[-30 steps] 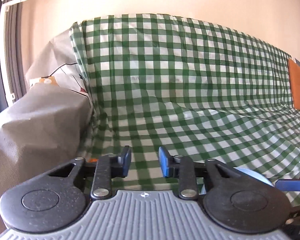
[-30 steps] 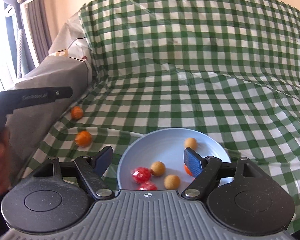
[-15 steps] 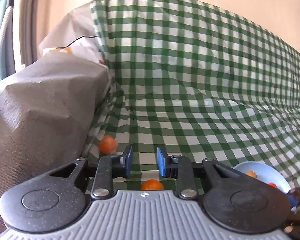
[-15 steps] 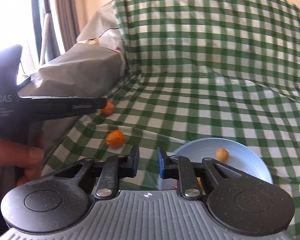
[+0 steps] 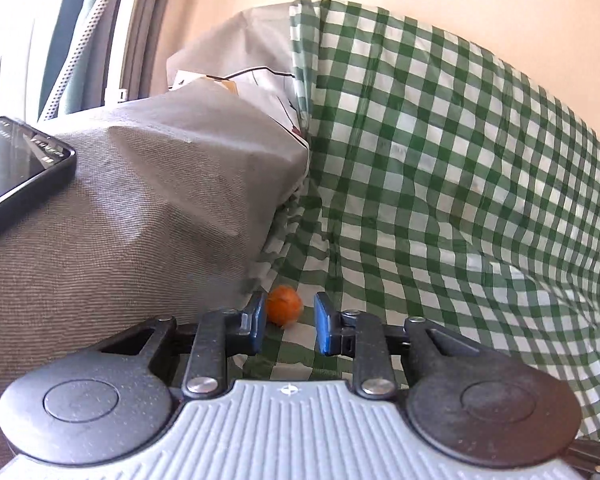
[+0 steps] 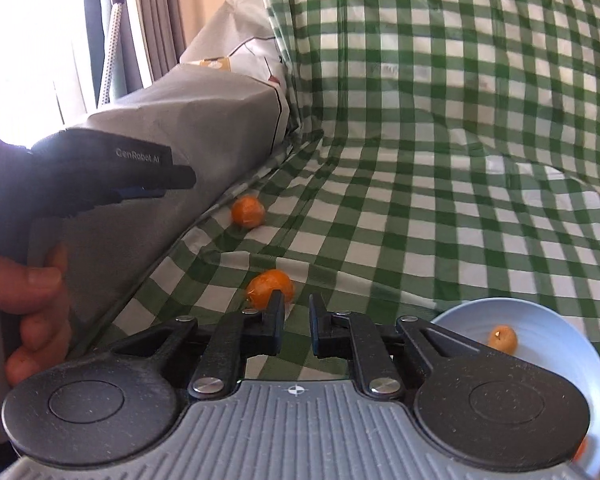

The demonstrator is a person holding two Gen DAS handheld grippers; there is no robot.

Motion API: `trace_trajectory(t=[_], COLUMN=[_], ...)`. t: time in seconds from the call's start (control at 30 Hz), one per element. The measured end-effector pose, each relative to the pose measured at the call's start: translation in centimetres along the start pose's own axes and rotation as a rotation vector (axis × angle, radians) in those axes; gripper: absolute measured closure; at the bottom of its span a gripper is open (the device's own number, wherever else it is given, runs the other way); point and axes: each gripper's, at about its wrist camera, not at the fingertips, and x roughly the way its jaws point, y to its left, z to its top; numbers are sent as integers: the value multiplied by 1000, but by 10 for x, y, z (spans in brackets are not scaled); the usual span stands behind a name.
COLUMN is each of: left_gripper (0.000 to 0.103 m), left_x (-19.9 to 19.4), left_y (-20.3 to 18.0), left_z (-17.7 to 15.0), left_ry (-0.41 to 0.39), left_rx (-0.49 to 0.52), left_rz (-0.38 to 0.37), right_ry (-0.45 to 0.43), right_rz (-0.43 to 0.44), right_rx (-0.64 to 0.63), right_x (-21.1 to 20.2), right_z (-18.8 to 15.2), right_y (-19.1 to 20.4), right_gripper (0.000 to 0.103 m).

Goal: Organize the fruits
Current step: 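Move both grippers toward the last two orange fruits, then grasp an orange fruit with the left gripper while the right gripper grasps another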

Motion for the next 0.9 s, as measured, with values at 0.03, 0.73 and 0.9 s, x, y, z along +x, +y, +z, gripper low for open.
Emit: trace_trajectory(t=[0.03, 0.73, 0.9], left_gripper=[75, 74, 71], left_x=[2, 59, 79], left_y=[-1, -13, -16], left_z=[1, -6, -7], left_ry=[0, 81, 96], left_rx=[8, 92, 118], left_rz=[1, 14, 34], right_ry=[0, 86, 55], right_rz=[0, 59, -27], right_rx=[-1, 55, 111], right_x=[5, 86, 81], right_z=[0, -2, 0], right_y=[2, -2, -11], right_gripper=[87, 62, 62])
